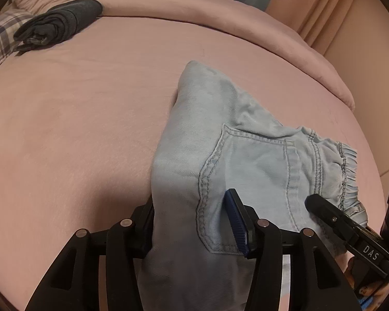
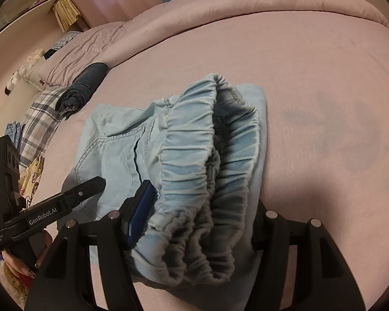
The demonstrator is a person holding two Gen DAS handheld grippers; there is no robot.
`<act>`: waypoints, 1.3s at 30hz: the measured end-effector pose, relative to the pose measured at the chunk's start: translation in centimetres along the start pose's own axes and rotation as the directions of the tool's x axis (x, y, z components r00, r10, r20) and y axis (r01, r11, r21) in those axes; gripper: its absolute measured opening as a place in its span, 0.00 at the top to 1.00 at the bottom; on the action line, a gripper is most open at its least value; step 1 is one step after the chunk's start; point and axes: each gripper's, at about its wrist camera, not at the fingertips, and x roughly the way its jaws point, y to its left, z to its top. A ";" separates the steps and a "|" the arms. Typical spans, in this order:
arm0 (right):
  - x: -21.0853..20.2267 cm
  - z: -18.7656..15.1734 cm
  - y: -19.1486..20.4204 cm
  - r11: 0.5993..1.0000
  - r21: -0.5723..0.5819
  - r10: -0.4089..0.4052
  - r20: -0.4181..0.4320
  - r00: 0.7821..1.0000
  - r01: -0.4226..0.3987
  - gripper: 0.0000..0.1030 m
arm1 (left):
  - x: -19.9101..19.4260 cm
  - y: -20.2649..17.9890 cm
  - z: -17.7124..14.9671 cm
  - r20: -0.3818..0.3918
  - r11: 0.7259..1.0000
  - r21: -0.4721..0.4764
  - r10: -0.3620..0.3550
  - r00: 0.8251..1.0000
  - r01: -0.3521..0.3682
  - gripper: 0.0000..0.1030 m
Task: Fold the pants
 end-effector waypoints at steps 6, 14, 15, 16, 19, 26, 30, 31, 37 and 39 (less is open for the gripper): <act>-0.7 -0.6 0.5 0.997 -0.014 -0.074 -0.011 0.997 0.074 0.24 | -1.1 0.1 -1.2 -0.012 1.000 0.005 0.019 1.000 -0.019 0.43; -3.8 -1.1 -0.1 0.987 0.032 -0.159 0.011 0.987 0.159 0.11 | -4.5 -0.5 -2.8 -0.043 0.999 -0.003 0.039 0.998 -0.039 0.43; -4.6 -1.1 0.2 0.985 0.021 -0.170 0.031 0.985 0.169 0.11 | -5.4 -0.8 -3.0 -0.028 0.999 0.007 0.049 0.998 -0.049 0.43; -5.3 -1.2 0.4 0.983 0.010 -0.182 0.053 0.982 0.181 0.11 | -6.1 -1.0 -3.1 -0.011 0.999 0.013 0.052 0.999 -0.052 0.41; -7.7 -1.2 1.3 0.973 -0.016 -0.227 0.125 0.966 0.230 0.10 | -8.4 -1.8 -3.5 0.041 0.998 0.028 0.057 0.998 -0.058 0.25; -13.0 -1.3 3.4 0.964 -0.050 -0.237 0.278 0.931 0.260 0.06 | -12.6 -3.0 -3.8 0.155 0.995 0.039 0.089 0.984 -0.097 0.16; -14.9 -1.8 4.5 0.958 -0.066 -0.243 0.334 0.911 0.280 0.05 | -13.7 -3.5 -4.4 0.205 0.990 0.039 0.126 0.971 -0.137 0.15; -15.3 -1.9 4.6 0.957 -0.068 -0.242 0.343 0.908 0.281 0.05 | -13.7 -3.7 -4.5 0.209 0.987 0.041 0.145 0.967 -0.156 0.15; -16.2 -2.0 5.1 0.954 -0.073 -0.246 0.365 0.898 0.292 0.05 | -14.2 -4.4 -5.1 0.213 0.988 0.047 0.137 0.968 -0.150 0.15; -16.2 -2.1 5.3 0.951 -0.076 -0.255 0.365 0.895 0.301 0.05 | -14.7 -4.5 -5.2 0.226 0.988 0.045 0.136 0.965 -0.149 0.15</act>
